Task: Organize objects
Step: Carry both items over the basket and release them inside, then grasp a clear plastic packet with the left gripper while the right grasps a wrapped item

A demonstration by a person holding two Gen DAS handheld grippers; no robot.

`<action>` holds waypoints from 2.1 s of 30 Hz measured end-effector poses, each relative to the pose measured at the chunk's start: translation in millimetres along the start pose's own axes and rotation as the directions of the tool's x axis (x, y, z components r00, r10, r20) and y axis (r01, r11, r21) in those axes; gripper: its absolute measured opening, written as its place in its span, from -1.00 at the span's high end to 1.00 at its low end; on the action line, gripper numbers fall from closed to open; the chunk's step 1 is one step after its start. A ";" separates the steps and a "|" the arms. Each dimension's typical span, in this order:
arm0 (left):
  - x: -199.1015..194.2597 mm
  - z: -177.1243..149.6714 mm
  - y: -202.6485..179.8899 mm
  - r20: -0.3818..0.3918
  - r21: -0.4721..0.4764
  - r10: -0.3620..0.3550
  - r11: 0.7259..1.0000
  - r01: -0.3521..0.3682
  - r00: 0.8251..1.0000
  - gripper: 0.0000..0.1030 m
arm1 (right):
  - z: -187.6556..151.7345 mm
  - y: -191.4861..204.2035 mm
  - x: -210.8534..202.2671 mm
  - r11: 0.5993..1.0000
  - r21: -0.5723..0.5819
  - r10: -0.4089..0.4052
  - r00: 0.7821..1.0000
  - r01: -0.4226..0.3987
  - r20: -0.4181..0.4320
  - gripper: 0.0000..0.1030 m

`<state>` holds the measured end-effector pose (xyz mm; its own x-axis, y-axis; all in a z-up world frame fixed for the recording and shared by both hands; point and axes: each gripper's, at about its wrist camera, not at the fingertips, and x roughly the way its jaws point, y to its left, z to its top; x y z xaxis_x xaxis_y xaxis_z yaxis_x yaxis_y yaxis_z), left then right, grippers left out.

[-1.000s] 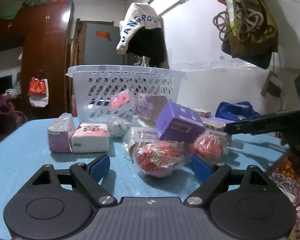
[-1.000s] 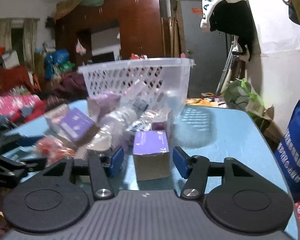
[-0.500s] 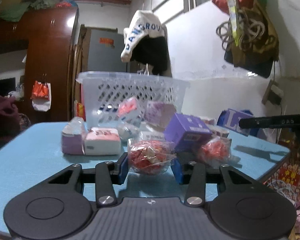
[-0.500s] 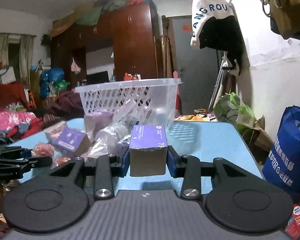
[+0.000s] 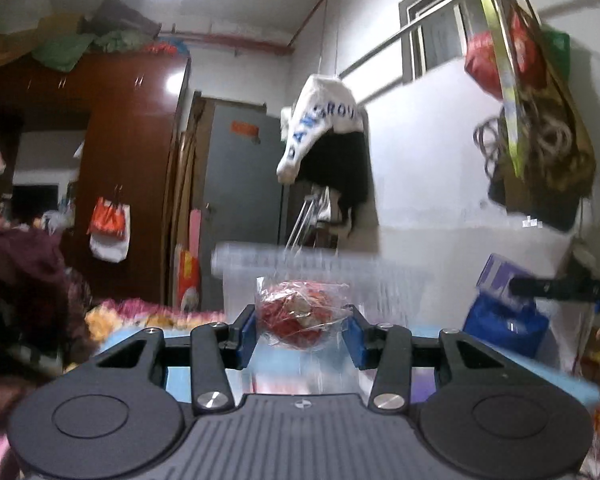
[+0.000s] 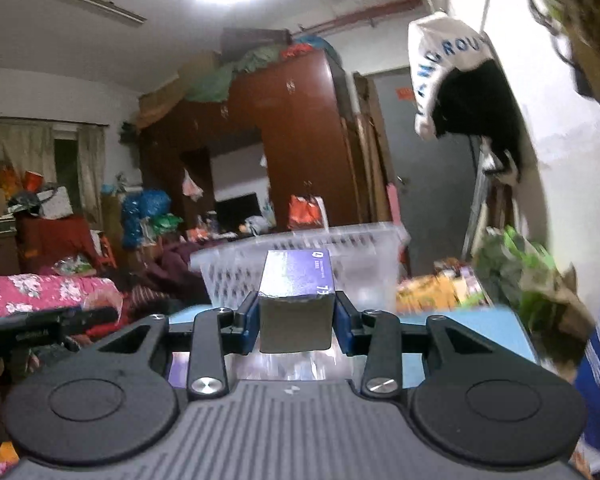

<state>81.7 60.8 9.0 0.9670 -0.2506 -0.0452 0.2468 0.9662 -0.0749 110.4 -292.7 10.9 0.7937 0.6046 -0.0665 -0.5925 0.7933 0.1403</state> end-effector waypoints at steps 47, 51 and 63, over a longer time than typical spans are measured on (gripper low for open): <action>70.3 -27.8 55.2 -0.446 -0.083 0.171 0.970 -0.230 0.879 -0.07 | -44.8 -38.1 53.2 0.992 0.050 -0.084 0.919 0.112 -0.386 0.11; 81.3 -30.1 42.1 -0.493 0.023 0.193 0.978 -0.209 0.848 -0.07 | -43.9 -34.0 55.3 0.991 0.034 -0.110 0.917 0.133 -0.384 0.15; 56.7 -26.8 46.0 -0.337 -0.063 0.054 0.995 -0.080 0.940 0.29 | -41.4 -21.5 45.5 0.982 -0.043 -0.186 0.936 0.182 -0.299 0.45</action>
<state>146.2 89.4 -23.6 0.9012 -0.2037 -0.3825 0.1642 0.9773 -0.1335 153.6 -279.2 -36.0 0.8120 0.4396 -0.3840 -0.4437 0.8923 0.0833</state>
